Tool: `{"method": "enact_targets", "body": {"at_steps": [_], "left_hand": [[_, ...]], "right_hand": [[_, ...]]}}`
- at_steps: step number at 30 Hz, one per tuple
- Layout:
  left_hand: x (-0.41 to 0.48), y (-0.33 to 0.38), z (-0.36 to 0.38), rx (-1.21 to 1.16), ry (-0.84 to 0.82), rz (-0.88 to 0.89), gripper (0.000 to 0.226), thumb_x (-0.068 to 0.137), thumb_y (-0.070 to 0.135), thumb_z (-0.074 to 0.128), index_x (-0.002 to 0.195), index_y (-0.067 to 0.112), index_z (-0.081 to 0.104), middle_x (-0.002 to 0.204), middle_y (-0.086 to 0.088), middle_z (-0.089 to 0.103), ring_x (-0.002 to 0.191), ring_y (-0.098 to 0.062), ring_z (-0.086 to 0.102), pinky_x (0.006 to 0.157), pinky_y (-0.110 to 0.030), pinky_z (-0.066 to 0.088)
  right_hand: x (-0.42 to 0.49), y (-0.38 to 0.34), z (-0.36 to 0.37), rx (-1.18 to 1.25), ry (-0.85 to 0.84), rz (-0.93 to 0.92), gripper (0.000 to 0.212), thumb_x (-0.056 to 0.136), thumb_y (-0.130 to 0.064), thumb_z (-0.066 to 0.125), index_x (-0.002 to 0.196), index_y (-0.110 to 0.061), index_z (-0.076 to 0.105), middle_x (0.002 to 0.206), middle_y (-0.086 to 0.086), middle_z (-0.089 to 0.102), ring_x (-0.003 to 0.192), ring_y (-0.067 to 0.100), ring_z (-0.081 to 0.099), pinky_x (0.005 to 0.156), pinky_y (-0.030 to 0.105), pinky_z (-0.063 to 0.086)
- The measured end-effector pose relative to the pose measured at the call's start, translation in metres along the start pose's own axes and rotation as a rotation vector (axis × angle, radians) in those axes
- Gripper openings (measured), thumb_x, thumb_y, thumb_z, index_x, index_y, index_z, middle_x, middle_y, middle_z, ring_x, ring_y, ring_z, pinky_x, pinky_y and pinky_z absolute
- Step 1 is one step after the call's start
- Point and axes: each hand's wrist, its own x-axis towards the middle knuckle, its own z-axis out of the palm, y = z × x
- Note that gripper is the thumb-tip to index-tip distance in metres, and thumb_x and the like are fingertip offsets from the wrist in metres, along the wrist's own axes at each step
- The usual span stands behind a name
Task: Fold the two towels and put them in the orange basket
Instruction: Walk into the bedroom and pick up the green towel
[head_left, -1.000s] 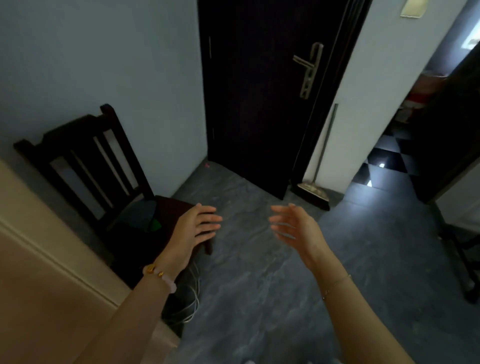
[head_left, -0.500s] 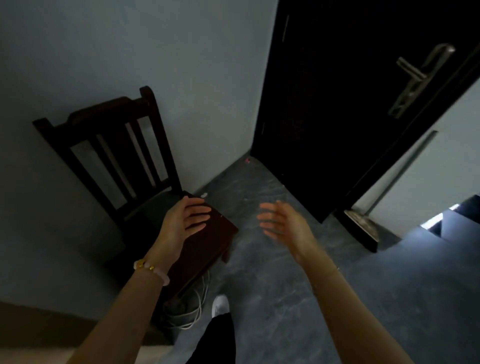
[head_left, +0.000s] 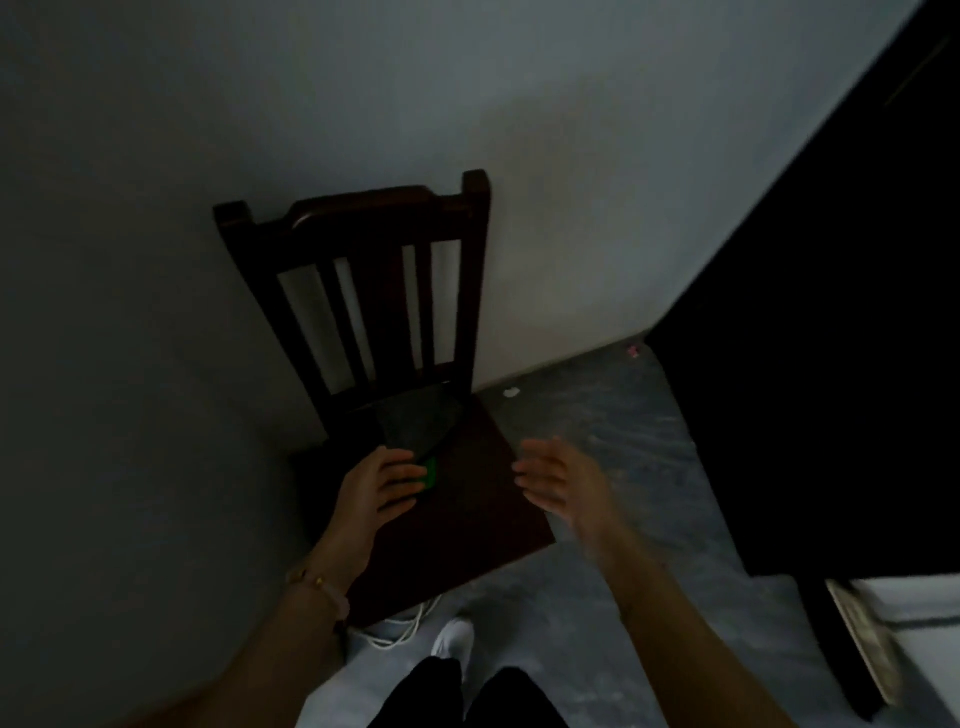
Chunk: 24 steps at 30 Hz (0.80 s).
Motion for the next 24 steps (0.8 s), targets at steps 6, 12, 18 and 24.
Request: {"method": "enact_targets", "body": {"at_steps": [6,12,18,24], "left_hand": [[0.021,-0.012,-0.003,-0.046,0.107,-0.085,0.035,0.1,0.031,0.03,0.093,0.013,0.059,0.088,-0.007,0.065,0.08,-0.019,0.061,0.069,-0.028,0.047],[0.062,-0.037,0.0,-0.127,0.214,-0.183,0.034,0.1,0.031,0.032,0.093,0.014,0.06,0.09,-0.008,0.065,0.081,-0.019,0.06,0.072,-0.03,0.047],[0.125,-0.07,-0.001,-0.18,0.324,-0.238,0.031,0.1,0.027,0.032,0.098,0.008,0.057,0.089,-0.009,0.063,0.08,-0.02,0.057,0.072,-0.031,0.045],[0.195,-0.126,-0.01,-0.05,0.392,-0.131,0.016,0.096,0.013,0.044,0.098,0.021,0.057,0.105,-0.004,0.057,0.101,-0.02,0.051,0.072,-0.027,0.042]], "right_hand": [[0.05,0.009,0.01,-0.057,-0.086,0.098,0.034,0.1,-0.027,0.034,0.108,-0.011,0.063,0.089,0.006,0.067,0.083,0.017,0.063,0.078,0.027,0.047],[0.125,0.018,0.024,-0.216,-0.191,0.272,0.034,0.099,-0.017,0.032,0.119,-0.006,0.057,0.084,0.004,0.063,0.078,0.014,0.059,0.075,0.024,0.044],[0.222,0.048,0.035,-0.402,-0.292,0.3,0.036,0.099,-0.01,0.029,0.126,-0.001,0.051,0.085,0.002,0.06,0.076,0.012,0.055,0.071,0.022,0.042],[0.305,0.1,0.046,-0.729,-0.249,-0.064,0.036,0.09,-0.009,0.059,0.125,-0.008,0.055,0.127,0.011,0.058,0.107,0.014,0.053,0.093,0.025,0.042]]}}
